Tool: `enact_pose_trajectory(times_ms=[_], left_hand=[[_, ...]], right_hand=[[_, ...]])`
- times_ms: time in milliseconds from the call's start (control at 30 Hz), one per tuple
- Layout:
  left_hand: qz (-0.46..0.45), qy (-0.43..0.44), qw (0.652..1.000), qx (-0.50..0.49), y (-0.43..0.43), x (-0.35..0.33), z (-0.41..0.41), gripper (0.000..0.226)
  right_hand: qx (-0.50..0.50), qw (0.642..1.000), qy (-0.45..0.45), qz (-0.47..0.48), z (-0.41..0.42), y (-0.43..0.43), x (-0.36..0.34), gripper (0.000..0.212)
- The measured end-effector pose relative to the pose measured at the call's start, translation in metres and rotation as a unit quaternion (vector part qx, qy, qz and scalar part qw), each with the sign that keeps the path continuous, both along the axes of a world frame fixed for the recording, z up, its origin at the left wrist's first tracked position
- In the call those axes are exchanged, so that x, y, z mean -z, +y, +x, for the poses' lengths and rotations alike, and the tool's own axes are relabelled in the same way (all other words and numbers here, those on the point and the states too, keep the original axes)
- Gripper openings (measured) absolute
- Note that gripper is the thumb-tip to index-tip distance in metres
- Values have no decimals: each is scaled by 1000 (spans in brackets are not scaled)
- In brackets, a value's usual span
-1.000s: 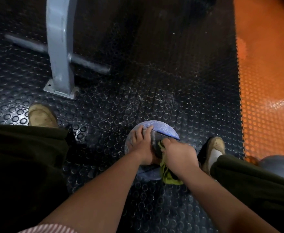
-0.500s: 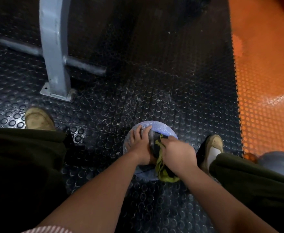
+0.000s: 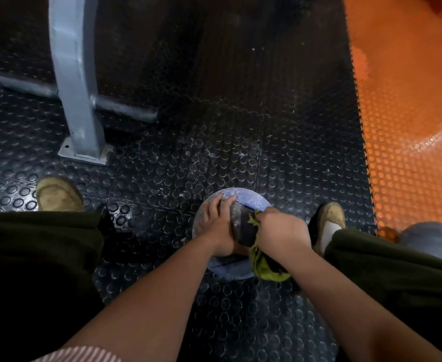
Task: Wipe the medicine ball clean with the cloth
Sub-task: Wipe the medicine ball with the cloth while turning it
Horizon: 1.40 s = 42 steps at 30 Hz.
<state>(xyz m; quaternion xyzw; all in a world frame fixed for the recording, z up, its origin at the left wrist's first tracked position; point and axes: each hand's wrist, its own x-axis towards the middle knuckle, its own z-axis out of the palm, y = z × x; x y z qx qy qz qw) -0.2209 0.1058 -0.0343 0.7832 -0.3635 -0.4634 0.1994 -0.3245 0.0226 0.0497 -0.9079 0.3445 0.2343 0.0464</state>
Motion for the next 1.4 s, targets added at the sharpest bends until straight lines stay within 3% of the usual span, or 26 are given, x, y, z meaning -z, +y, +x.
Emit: enact_pose_trajectory(times_ms=[200, 433, 600, 733, 1033, 1233, 1400], left_hand=[[-33, -14, 998, -56, 4, 7, -1, 108], [-12, -2, 999, -38, 7, 3, 11, 122], [-8, -34, 999, -29, 6, 3, 5, 117], [1, -35, 999, -33, 5, 4, 1, 103], [15, -32, 999, -25, 7, 7, 5, 123], [64, -39, 997, 18, 13, 7, 15, 119], [48, -52, 997, 4, 28, 20, 13, 122]], right_hand=[[-18, 1000, 11, 7, 28, 7, 8, 30], [68, 996, 53, 19, -32, -10, 12, 28], [48, 998, -40, 20, 9, -5, 7, 32], [12, 999, -28, 33, 20, 11, 17, 37], [84, 993, -64, 60, -17, 3, 25, 43], [34, 993, -78, 82, -5, 9, 20, 40], [-23, 998, -42, 31, 14, 28, 11, 28]])
